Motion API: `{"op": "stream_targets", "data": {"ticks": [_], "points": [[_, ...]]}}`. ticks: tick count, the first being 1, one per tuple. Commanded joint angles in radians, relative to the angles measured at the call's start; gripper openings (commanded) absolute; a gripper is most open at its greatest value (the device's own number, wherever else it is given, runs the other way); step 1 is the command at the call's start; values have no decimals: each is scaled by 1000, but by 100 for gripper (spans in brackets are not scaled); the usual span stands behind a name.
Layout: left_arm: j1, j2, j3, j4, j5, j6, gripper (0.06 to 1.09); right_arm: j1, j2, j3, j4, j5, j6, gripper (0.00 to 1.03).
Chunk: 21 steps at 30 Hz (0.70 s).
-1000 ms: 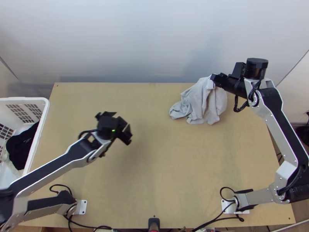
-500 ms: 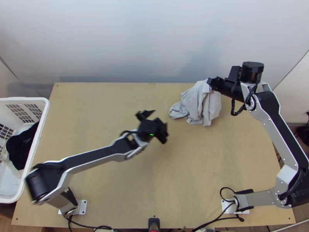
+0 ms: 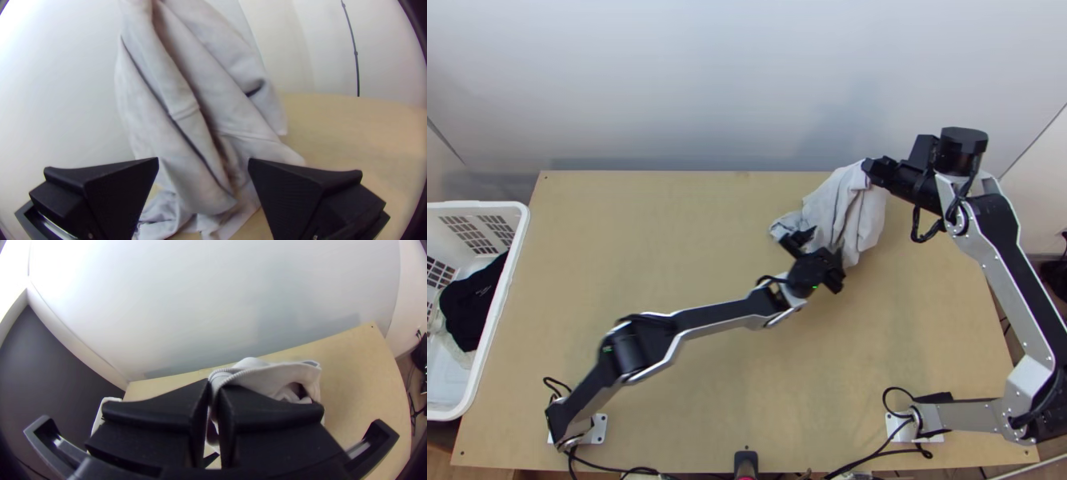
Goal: Fold the t-shirt
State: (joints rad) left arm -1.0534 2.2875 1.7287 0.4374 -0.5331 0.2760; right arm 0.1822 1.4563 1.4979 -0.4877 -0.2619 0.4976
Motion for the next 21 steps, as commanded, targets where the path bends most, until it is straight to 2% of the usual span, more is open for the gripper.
{"op": "stream_targets", "data": {"ticks": [1,7,8,9,11,16,21], "points": [[-17,239,278,29,-77,12,103,-20,-31,5,-22,-11,1,6],[-8,339,376,31,-111,74,102,-32,-56,15,-37,-28,2,6],[-5,345,376,32,-113,91,91,-32,-59,16,-40,-31,2,6],[0,348,376,43,-116,106,71,-32,-62,19,-42,-36,1,6],[16,351,371,64,-116,115,8,-32,-60,25,-45,-40,1,6],[66,339,348,64,-114,126,9,-32,-62,24,-45,-50,1,6],[86,196,218,60,-113,107,9,-52,-60,19,-40,-51,-1,6]]}}
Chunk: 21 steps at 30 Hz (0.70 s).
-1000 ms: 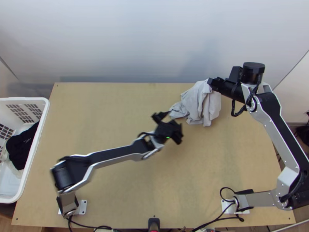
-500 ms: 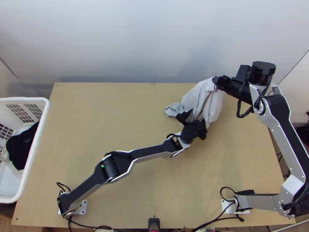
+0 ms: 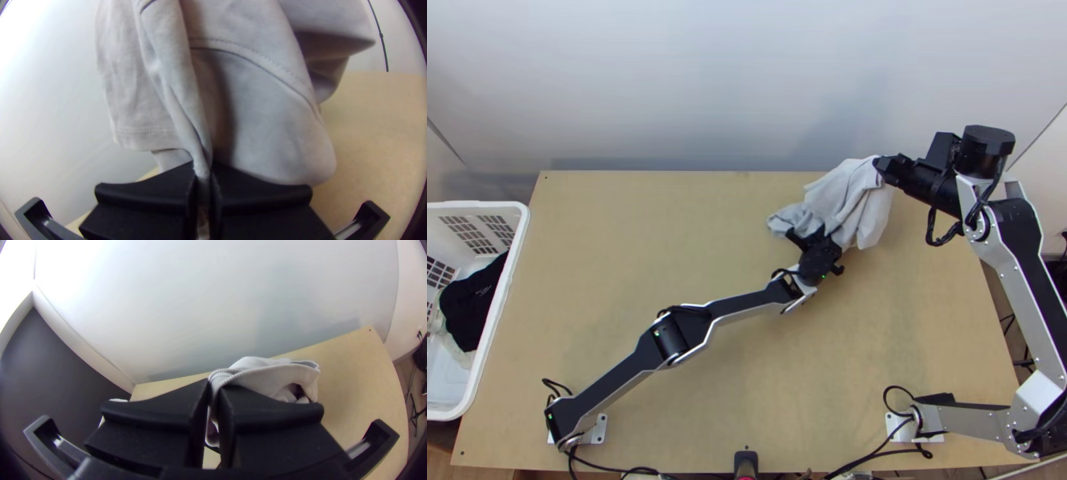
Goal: Fold the t-shirt
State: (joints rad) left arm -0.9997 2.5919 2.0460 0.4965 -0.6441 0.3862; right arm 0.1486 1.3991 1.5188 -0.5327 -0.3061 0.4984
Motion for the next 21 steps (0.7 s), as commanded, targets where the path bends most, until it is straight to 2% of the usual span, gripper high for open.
{"op": "stream_targets", "data": {"ticks": [1,6,13,16,17,18,20,21], "points": [[33,-162,-139,-4,0,-18,10,-26,-3,0,7,-7,-1,6],[29,-532,-397,-65,37,-63,10,-75,-9,11,-4,-34,-11,7],[138,-961,-607,-223,60,-76,10,-112,-52,-11,-113,-191,-66,7],[231,-1046,-655,-266,84,-76,10,-101,-80,-37,-115,-211,-75,16],[263,-1064,-669,-271,86,-73,10,-96,-80,-35,-115,-214,-75,23],[292,-1078,-679,-276,92,-73,10,-92,-80,-32,-118,-226,-73,35],[332,-1112,-702,-280,100,-76,10,-81,-80,-25,-131,-269,-73,76],[339,-1127,-715,-291,100,-76,10,-67,-77,-20,-141,-275,-73,91]]}}
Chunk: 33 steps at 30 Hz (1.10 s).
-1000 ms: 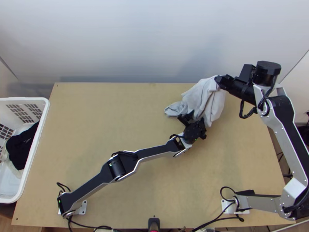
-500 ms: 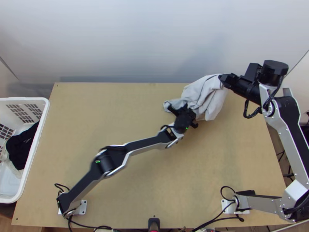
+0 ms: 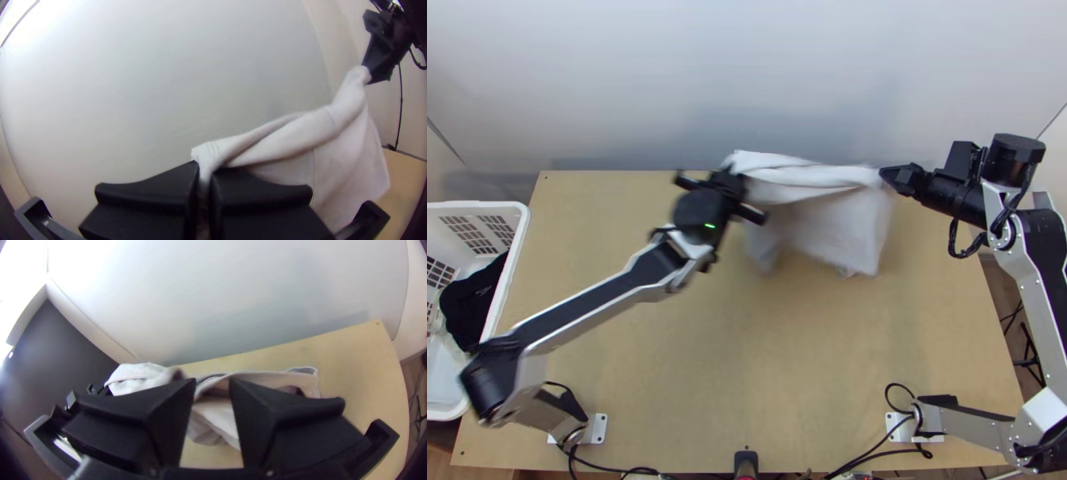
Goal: Fold the t-shirt
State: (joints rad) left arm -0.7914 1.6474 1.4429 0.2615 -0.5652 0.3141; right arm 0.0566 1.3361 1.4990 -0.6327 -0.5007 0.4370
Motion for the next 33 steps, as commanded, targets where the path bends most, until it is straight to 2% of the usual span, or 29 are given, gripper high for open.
{"op": "stream_targets", "data": {"ticks": [1,6,16,22,27,33], "points": [[135,-201,-130,-59,21,-4,10,37,-12,3,-48,-87,-12,95],[112,-285,-225,-61,21,-7,10,98,-37,-6,-70,-147,-20,99],[18,-403,-467,-48,21,-9,10,178,-51,-111,-107,-145,-67,99],[23,-416,-509,-13,21,-9,10,267,-46,-309,-53,-38,-170,99],[41,-428,-493,-11,21,0,10,315,40,-451,163,152,-225,99],[75,-445,-472,-8,21,3,10,321,202,-470,370,261,-288,98]]}}
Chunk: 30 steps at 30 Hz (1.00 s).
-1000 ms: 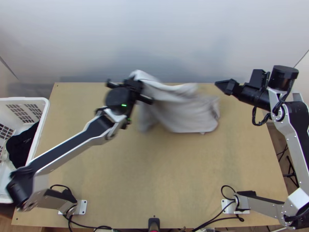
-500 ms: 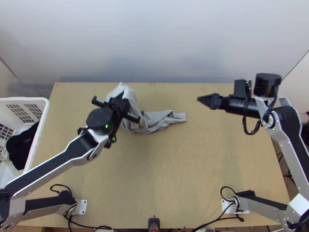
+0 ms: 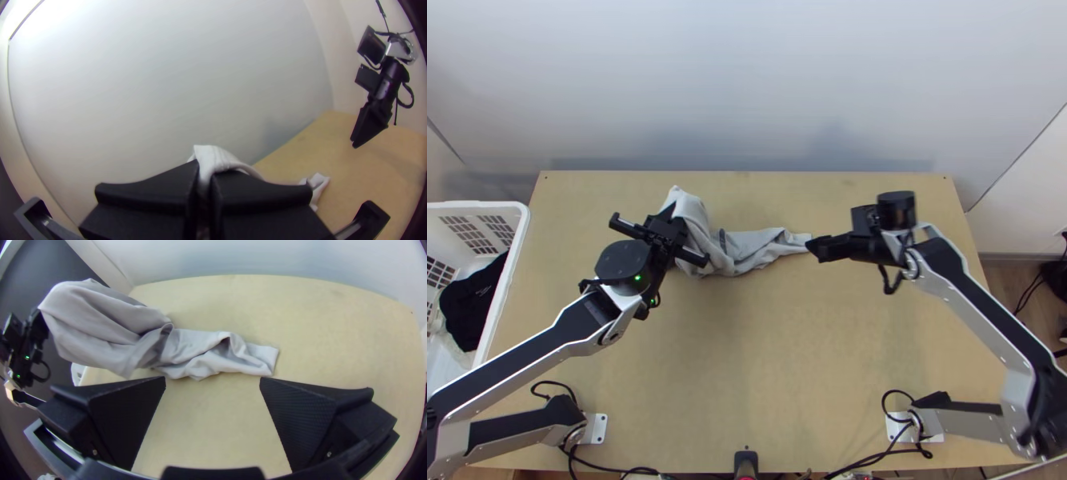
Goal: Fold the t-shirt
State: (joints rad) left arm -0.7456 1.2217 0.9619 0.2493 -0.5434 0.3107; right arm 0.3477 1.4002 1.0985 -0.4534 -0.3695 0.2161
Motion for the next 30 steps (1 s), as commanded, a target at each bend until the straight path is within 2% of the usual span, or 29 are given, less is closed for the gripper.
{"op": "stream_targets", "data": {"ticks": [1,7,22,27,30], "points": [[35,-21,11,4,-1,8,10,36,164,-71,213,145,-84,98],[71,-31,24,4,-1,16,10,56,295,-66,298,227,-178,98],[100,-39,32,24,7,14,10,105,434,-20,328,267,-244,97],[111,-39,38,24,8,14,10,122,482,29,328,284,-247,92],[115,-41,38,24,11,14,10,148,500,52,328,327,-284,76]]}}
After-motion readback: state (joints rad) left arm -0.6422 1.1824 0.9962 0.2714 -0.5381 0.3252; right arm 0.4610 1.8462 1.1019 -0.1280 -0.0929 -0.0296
